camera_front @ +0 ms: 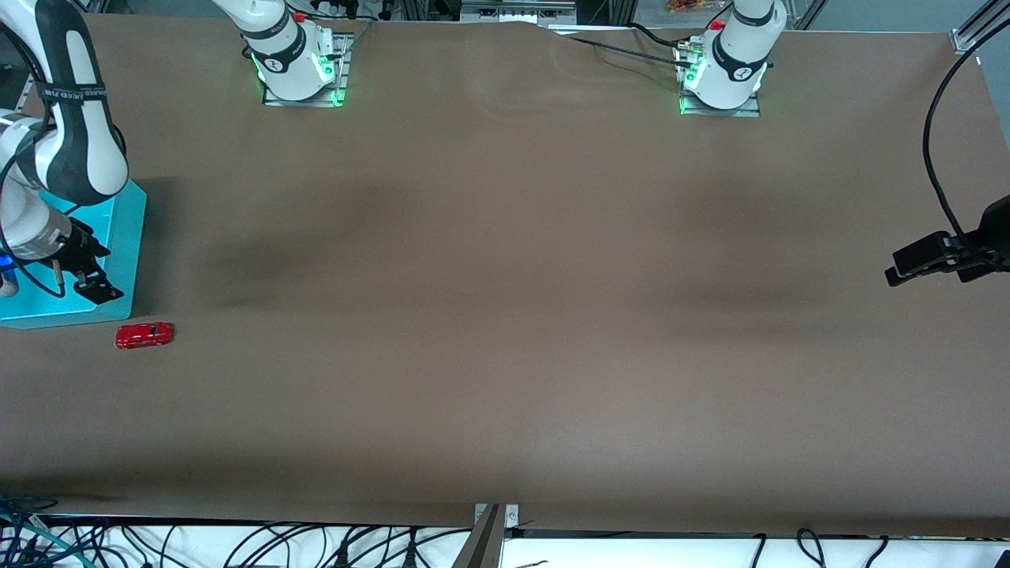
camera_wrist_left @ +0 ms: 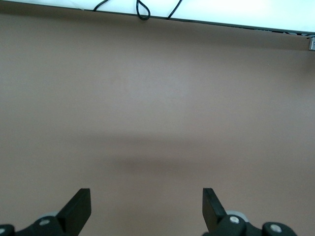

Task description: Wind red beetle toy and store in blue box

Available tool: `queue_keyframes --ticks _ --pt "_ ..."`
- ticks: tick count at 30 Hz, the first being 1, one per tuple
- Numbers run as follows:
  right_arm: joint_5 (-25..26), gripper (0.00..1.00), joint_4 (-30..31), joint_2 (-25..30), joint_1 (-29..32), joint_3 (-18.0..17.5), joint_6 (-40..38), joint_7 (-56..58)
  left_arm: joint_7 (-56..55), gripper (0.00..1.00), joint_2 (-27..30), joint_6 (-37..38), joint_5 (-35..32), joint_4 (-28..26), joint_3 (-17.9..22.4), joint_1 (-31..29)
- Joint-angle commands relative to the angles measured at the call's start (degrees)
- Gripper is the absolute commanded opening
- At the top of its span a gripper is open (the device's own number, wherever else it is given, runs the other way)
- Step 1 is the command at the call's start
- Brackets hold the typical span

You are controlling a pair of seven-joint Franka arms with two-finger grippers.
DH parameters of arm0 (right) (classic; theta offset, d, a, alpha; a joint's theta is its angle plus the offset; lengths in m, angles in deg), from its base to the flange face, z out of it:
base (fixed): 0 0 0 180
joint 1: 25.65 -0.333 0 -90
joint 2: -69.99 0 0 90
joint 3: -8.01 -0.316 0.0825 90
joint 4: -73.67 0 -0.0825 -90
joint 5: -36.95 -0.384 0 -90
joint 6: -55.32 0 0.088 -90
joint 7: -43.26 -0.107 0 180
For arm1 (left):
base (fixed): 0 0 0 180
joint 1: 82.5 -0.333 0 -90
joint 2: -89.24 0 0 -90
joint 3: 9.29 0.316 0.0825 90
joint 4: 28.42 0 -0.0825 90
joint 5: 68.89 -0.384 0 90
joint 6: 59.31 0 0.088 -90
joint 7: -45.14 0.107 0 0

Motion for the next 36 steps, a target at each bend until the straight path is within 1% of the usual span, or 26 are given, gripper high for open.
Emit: queue_keyframes --ticks 1,7,13,16,22,36 --pt "0.1 1.00 -4.8 -3.7 2.3 -2.1 -0.1 -3.8 0.1 1.00 0.4 0.4 -0.4 0.0 0.1 0.2" --pt "0.1 1.00 -9.0 -7.6 4.2 -4.0 -0.2 -5.8 0.2 1.00 0.4 0.4 -0.2 0.0 0.1 0.0" --pt "0.0 1.00 -11.1 -10.0 4.4 -4.1 -0.2 -5.9 0.1 1.00 0.4 0.4 0.0 0.0 0.1 0.1" --pt "-0.3 1.00 -12.2 -11.2 4.5 -4.7 -0.2 -6.0 0.1 1.00 0.4 0.4 0.0 0.0 0.1 0.0" --pt "0.6 1.00 -15.1 -14.5 4.8 -5.2 -0.1 -9.6 0.2 1.00 0.4 0.4 0.0 0.0 0.1 0.0" --pt "0.9 1.00 -19.1 -19.0 6.0 -6.8 0.0 -10.4 0.2 1.00 0.4 0.4 0.1 0.0 0.2 0.0"
